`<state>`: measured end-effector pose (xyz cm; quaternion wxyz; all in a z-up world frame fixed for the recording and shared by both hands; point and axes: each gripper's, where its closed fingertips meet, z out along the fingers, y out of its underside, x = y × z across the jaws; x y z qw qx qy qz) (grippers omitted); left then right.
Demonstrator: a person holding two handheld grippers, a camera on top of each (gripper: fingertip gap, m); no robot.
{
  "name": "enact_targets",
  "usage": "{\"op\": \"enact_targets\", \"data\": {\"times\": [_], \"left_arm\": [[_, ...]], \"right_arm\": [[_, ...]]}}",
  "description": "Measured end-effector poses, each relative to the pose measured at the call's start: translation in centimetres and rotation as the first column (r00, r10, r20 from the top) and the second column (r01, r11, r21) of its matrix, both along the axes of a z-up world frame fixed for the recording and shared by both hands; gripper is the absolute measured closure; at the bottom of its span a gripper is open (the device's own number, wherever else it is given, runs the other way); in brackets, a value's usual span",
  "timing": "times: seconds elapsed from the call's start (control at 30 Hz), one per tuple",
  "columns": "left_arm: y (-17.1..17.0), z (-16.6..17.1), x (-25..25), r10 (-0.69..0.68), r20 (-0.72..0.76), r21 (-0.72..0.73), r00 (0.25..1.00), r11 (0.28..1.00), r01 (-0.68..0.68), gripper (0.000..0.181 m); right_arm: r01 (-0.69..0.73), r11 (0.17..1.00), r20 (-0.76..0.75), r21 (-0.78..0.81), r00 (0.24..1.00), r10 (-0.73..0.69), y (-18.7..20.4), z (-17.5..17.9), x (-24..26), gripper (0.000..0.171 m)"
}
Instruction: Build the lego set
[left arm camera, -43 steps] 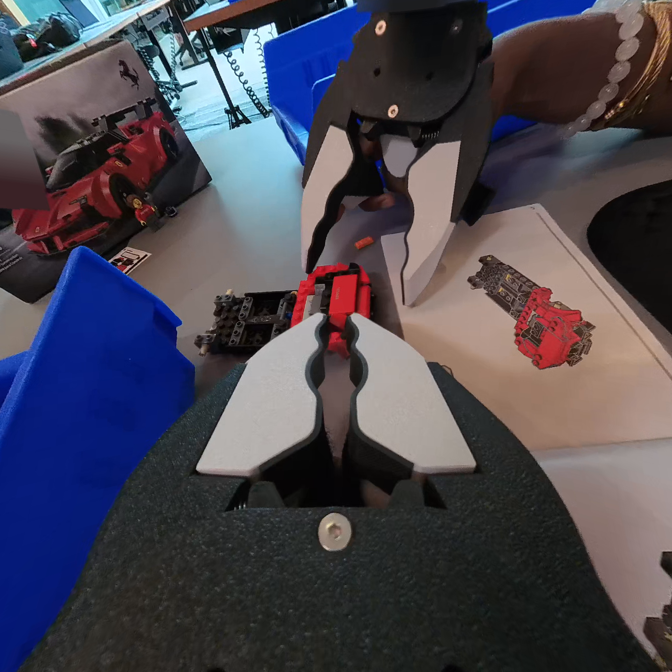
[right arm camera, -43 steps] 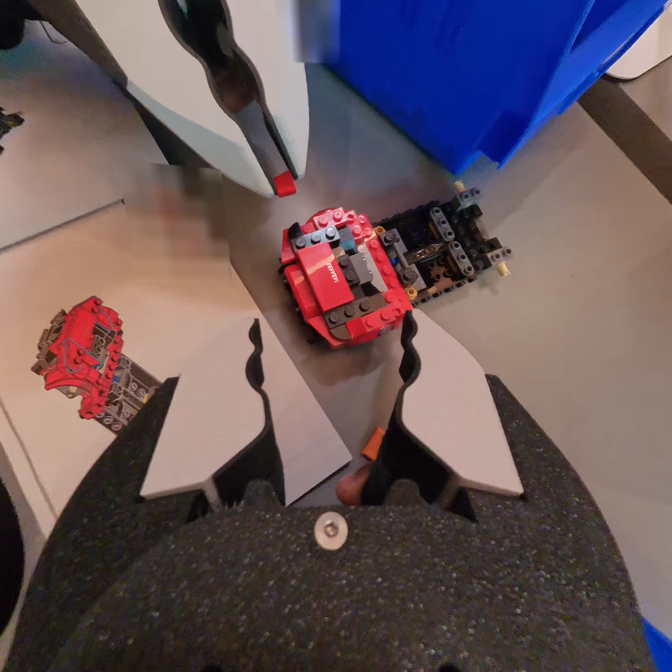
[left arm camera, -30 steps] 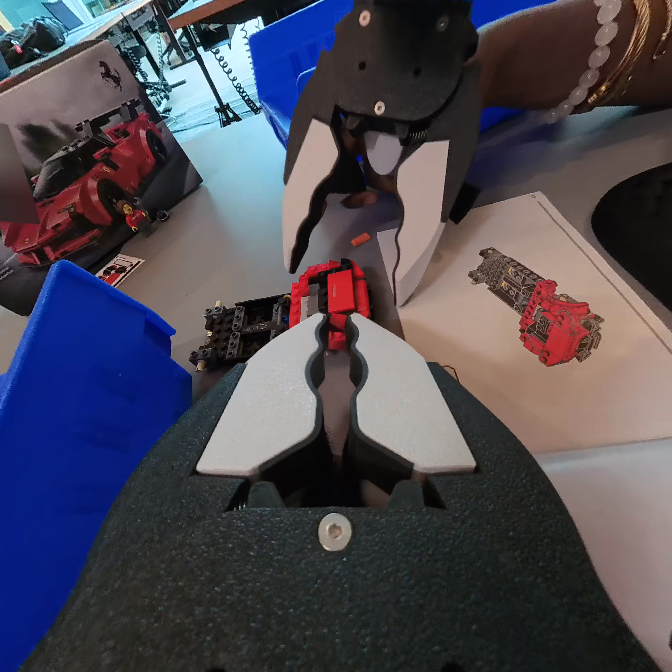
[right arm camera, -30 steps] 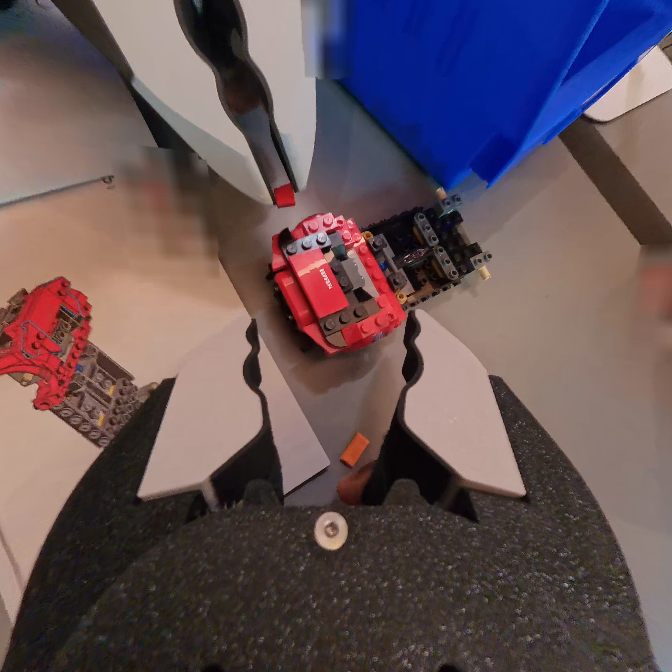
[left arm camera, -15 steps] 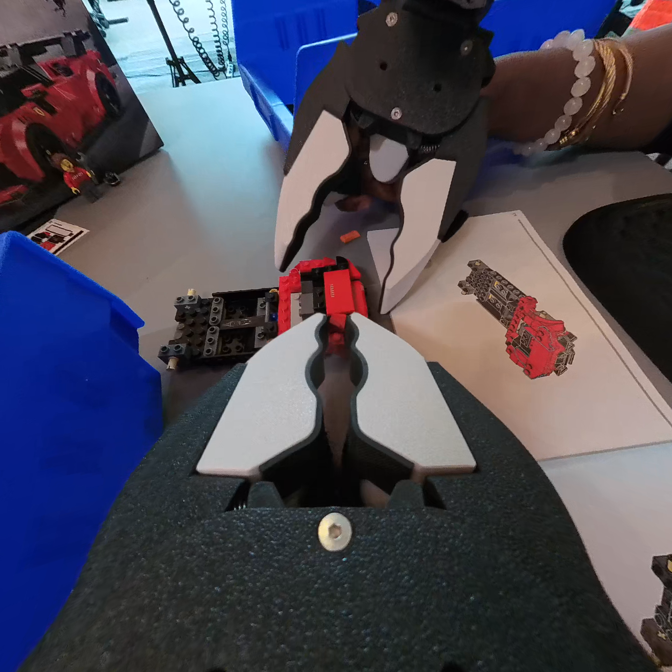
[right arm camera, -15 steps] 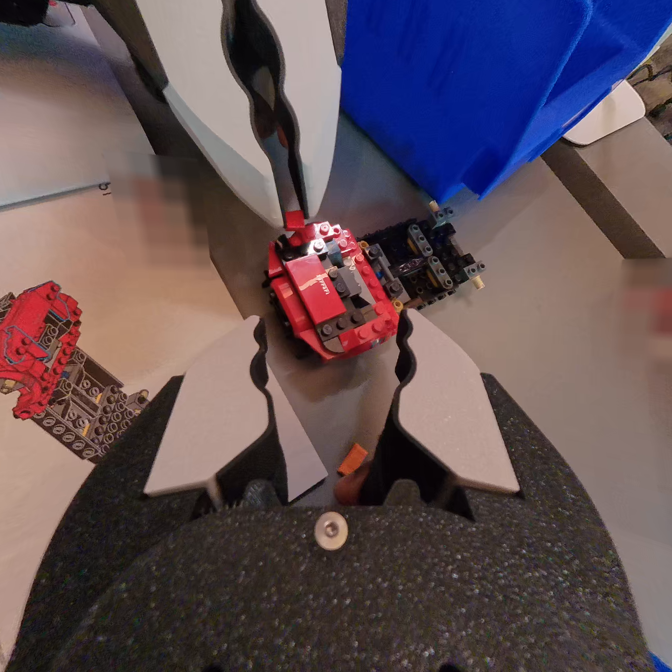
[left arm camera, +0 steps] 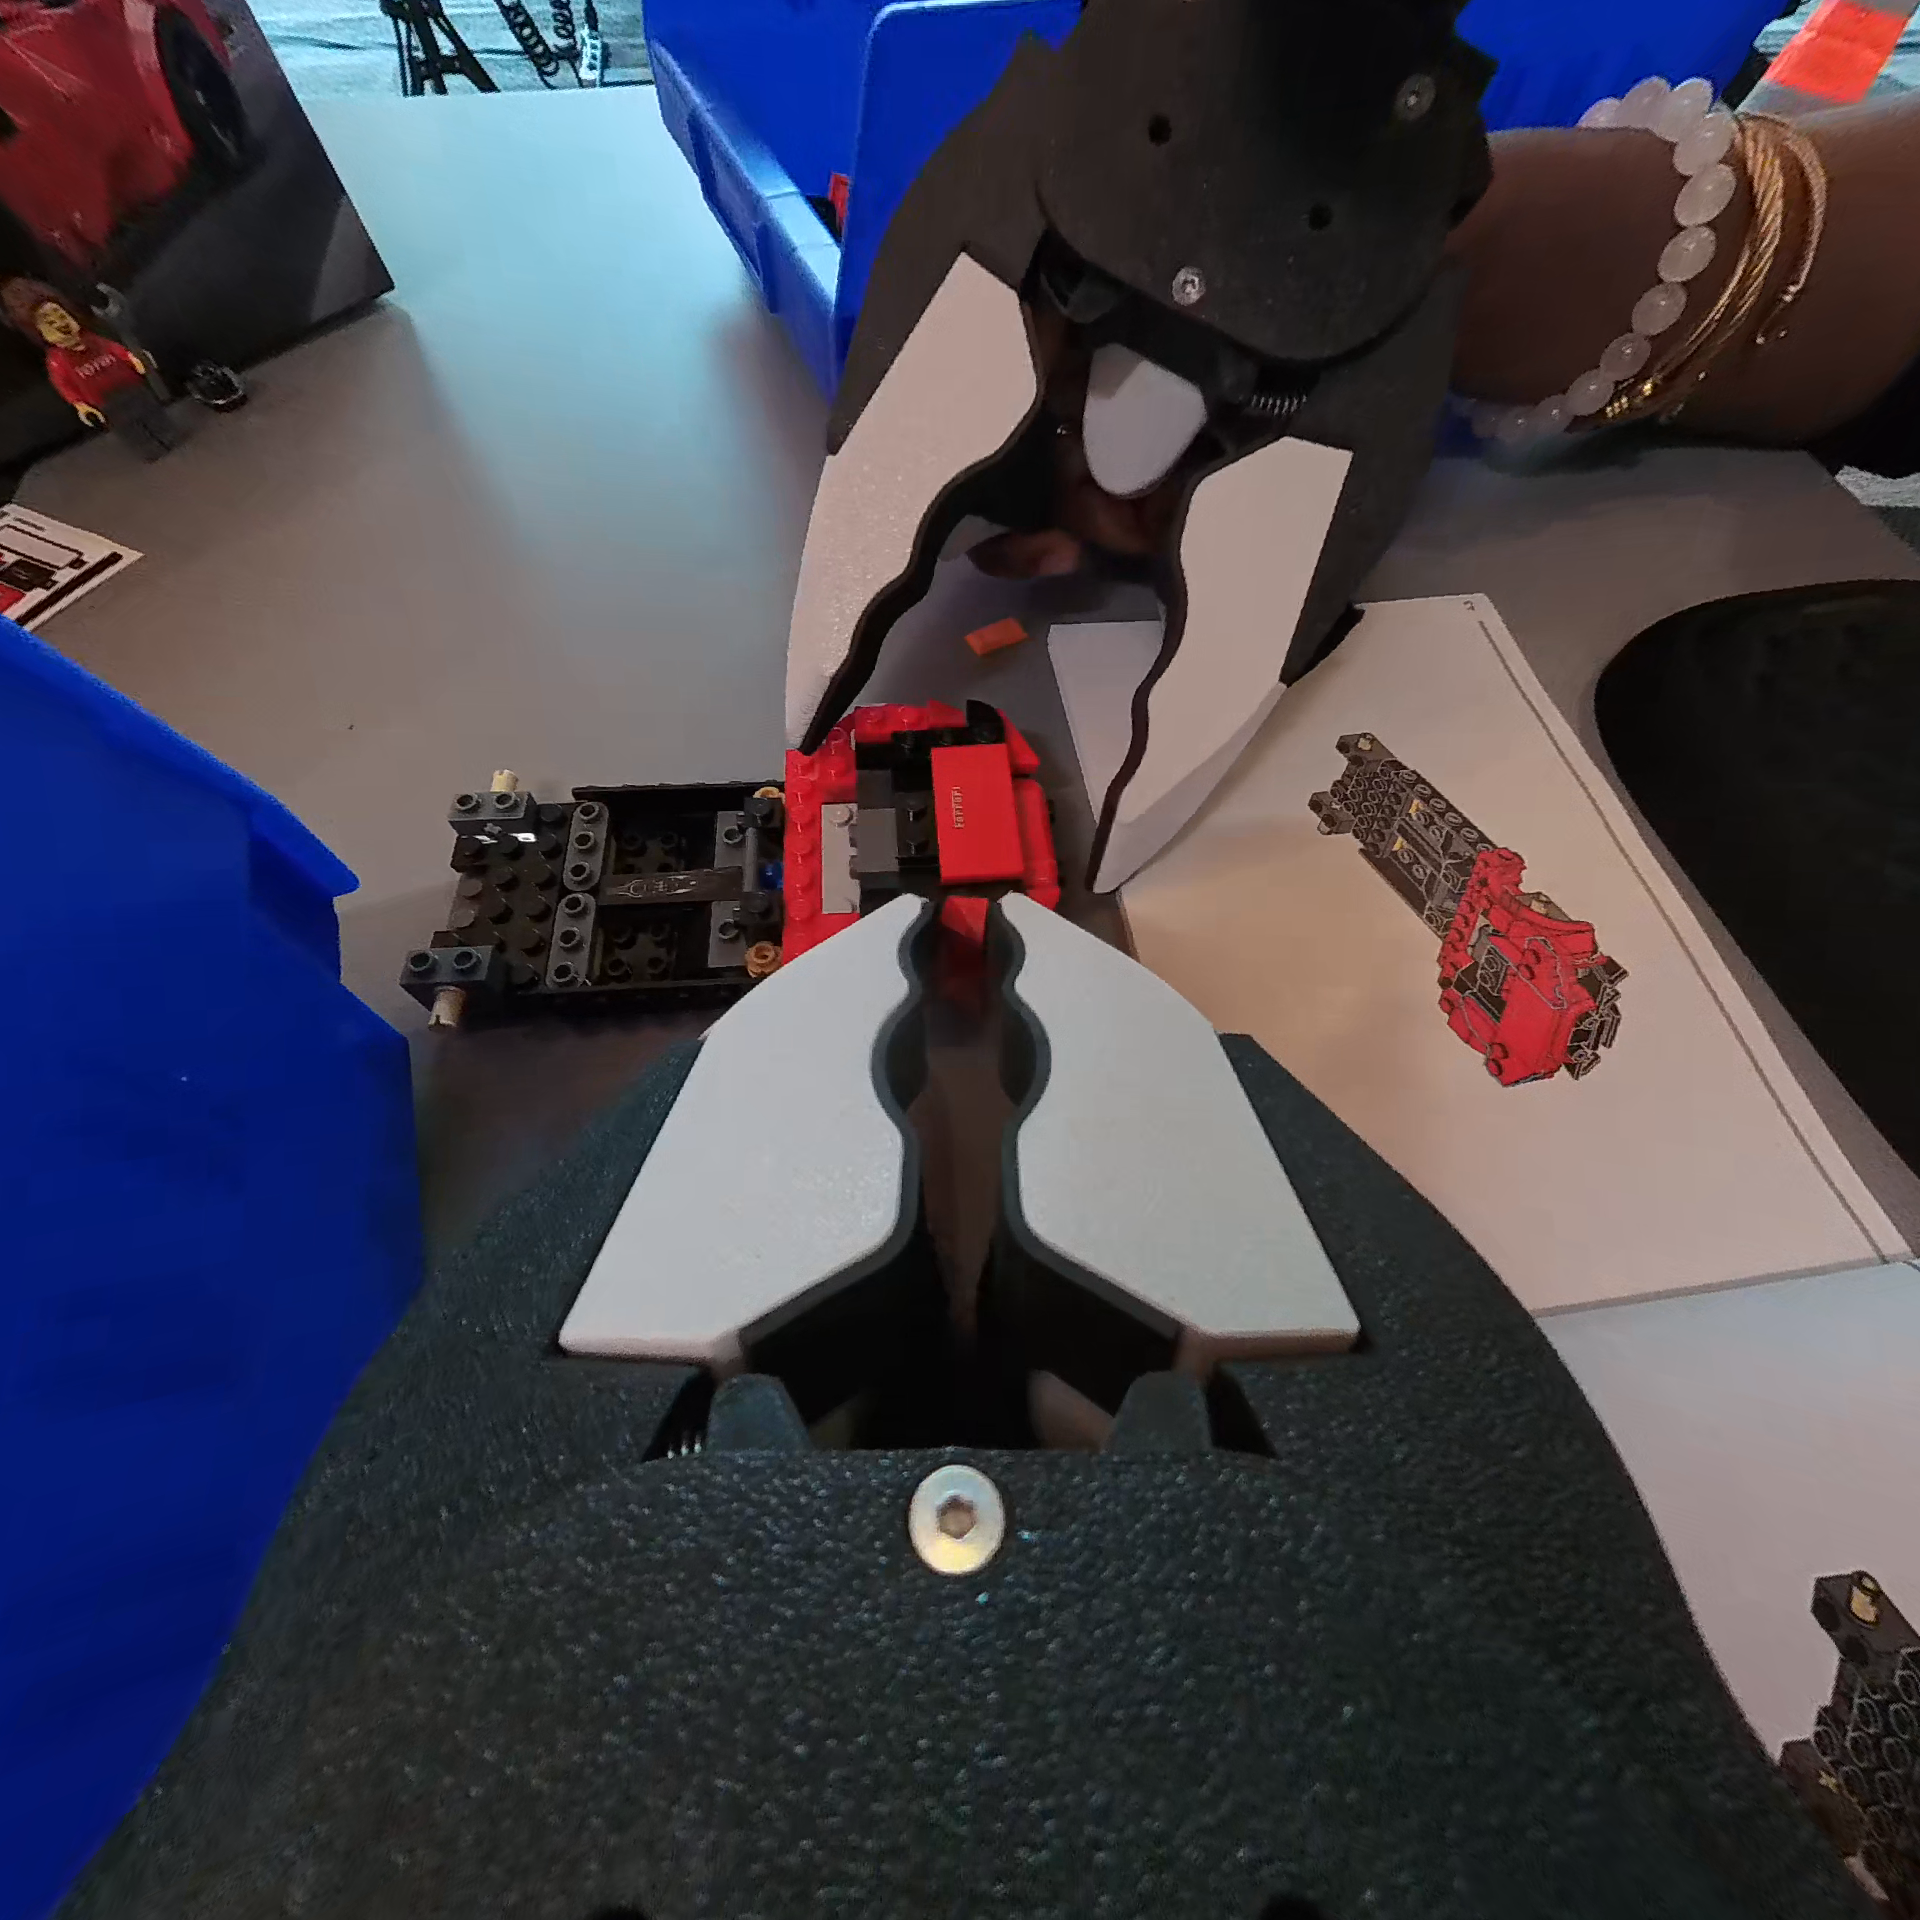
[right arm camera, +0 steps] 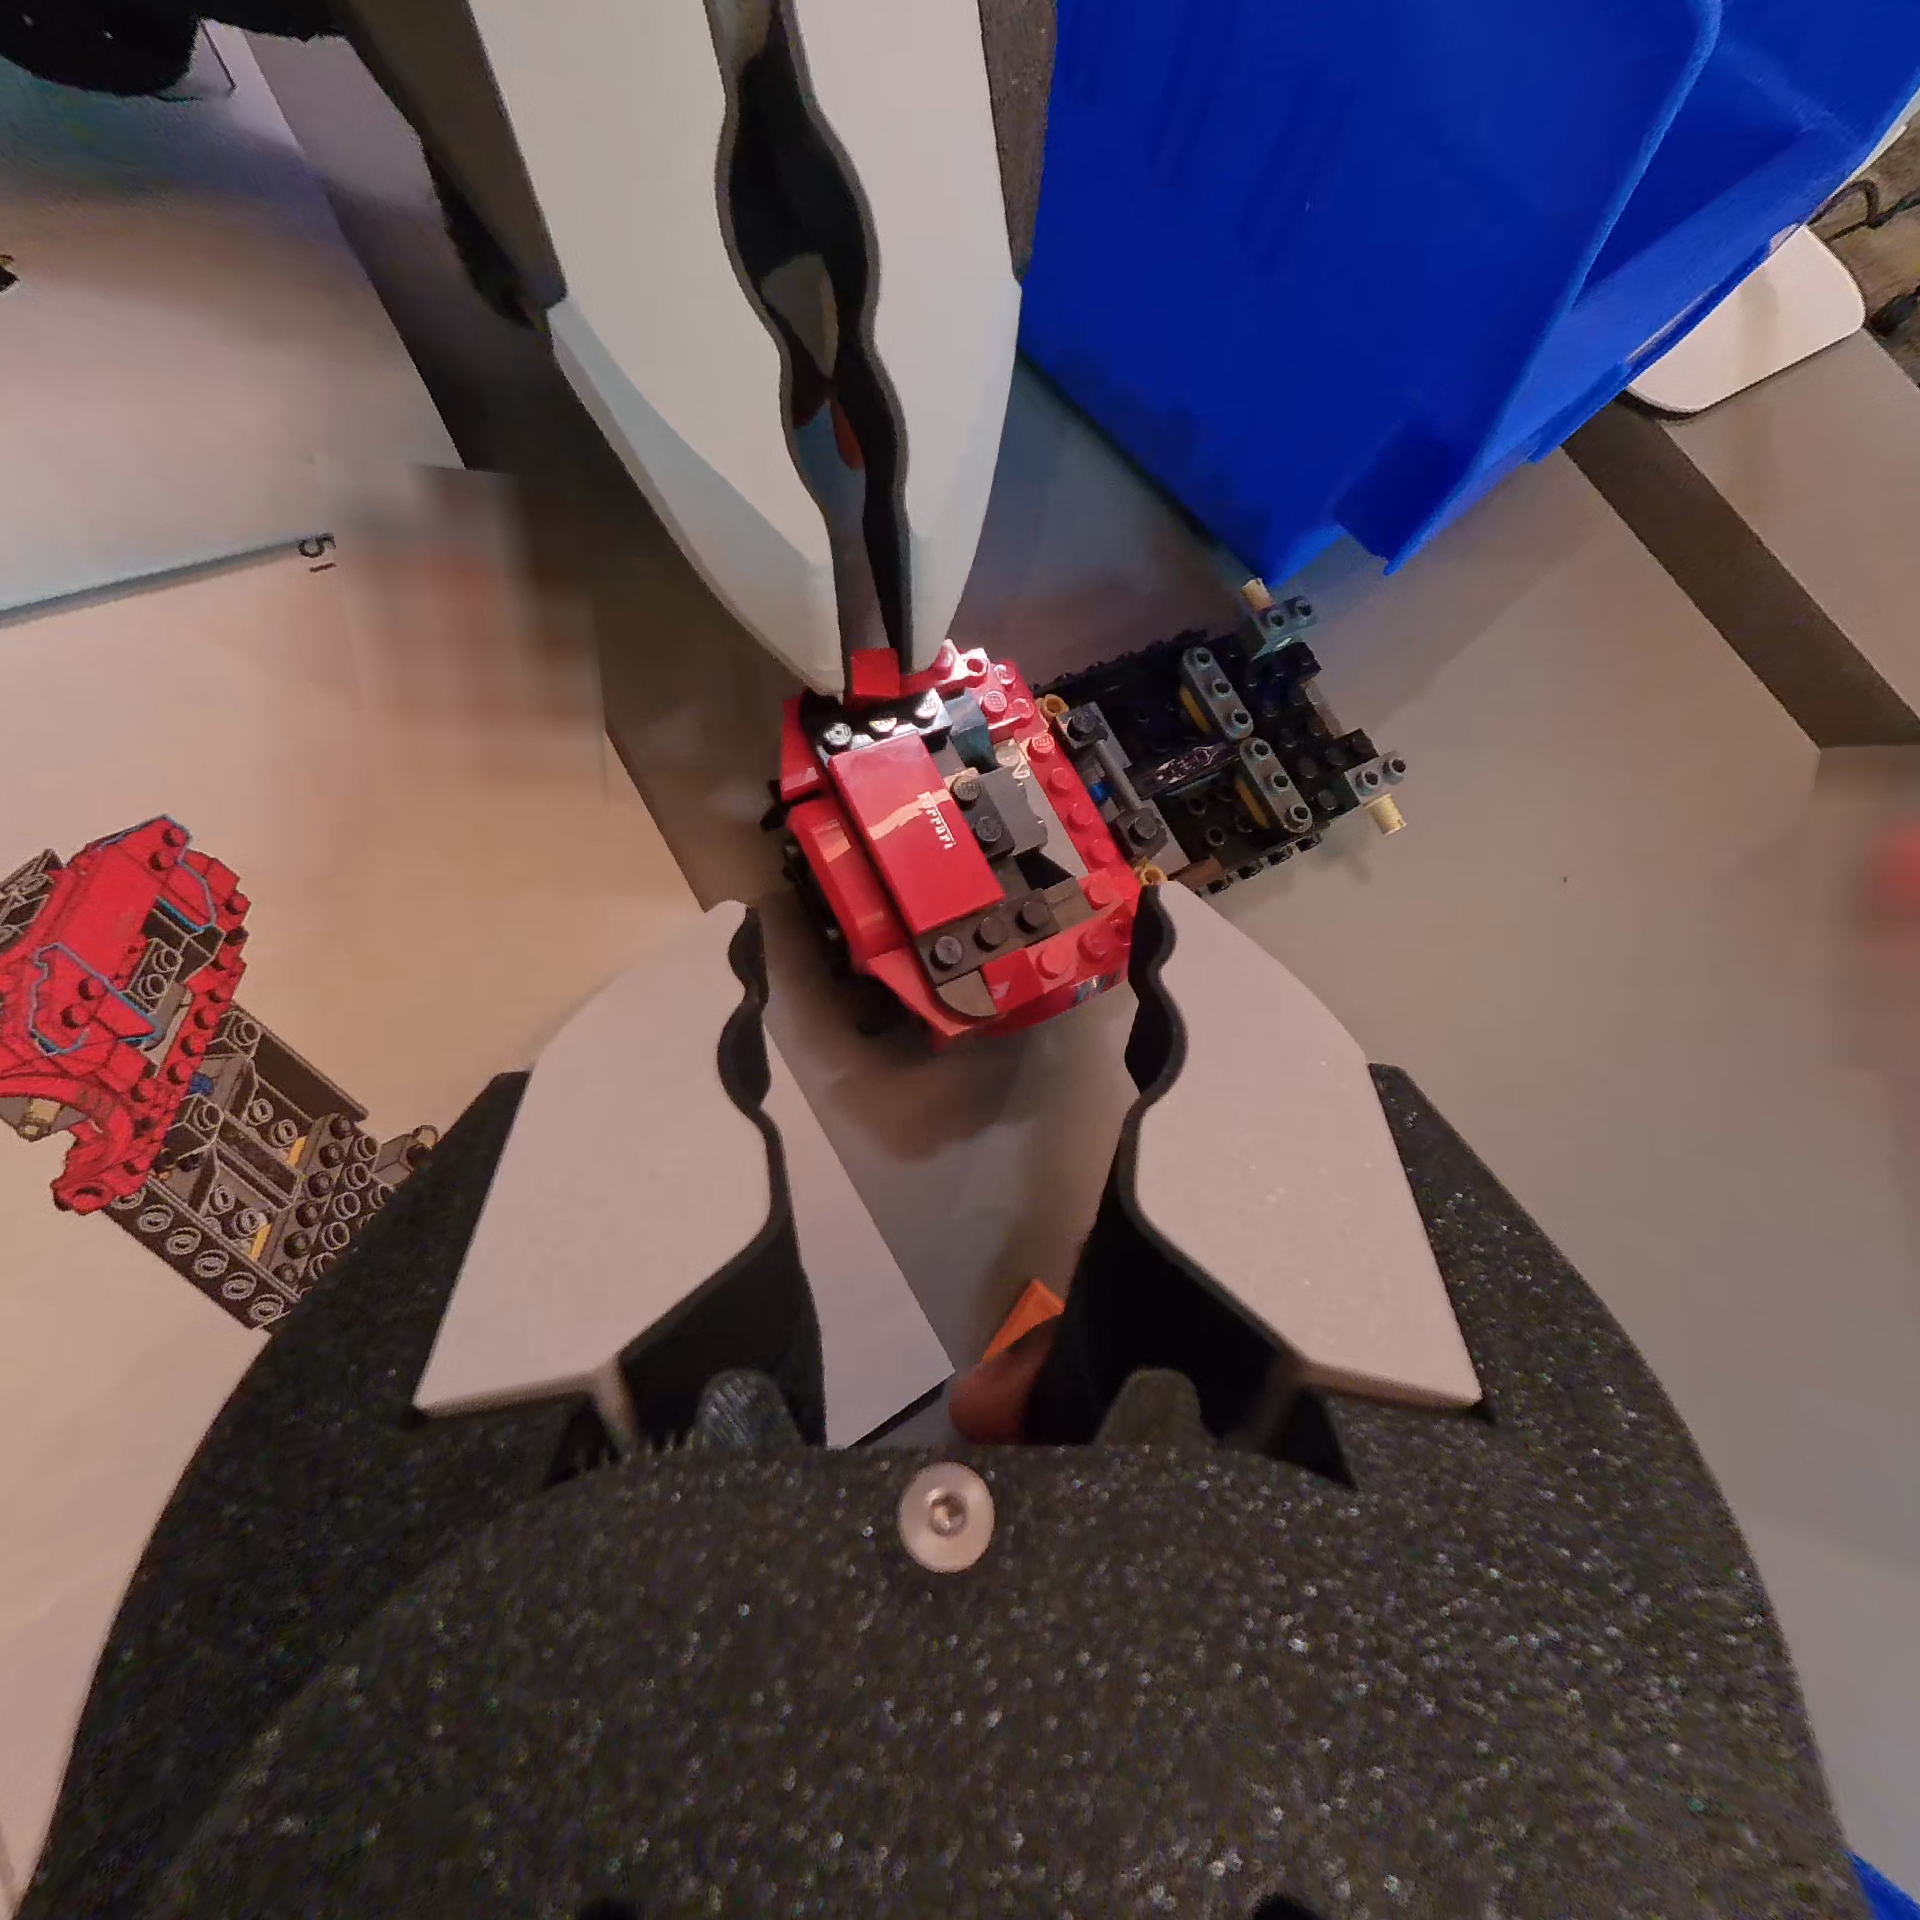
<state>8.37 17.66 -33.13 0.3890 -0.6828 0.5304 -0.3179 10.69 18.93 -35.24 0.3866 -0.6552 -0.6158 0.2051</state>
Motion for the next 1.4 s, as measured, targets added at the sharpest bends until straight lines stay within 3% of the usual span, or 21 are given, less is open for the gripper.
{"op": "enact_targets", "data": {"times": [1.07,1.4], "left_arm": [[-0.1,-0.2,0.1,-0.021,-0.010,-0.023,1.000,1.000,0.020,0.171],[-0.1,1.5,-0.3,-0.002,0.090,0.006,0.996,1.000,0.001,0.166]], "right_arm": [[0.001,1.000,-0.002,0.012,1.000,-0.001,0.0,-0.1,-0.1,0.105],[0.003,1.000,-0.027,-0.024,1.000,-0.003,-0.1,0.3,0.1,0.100]]}}
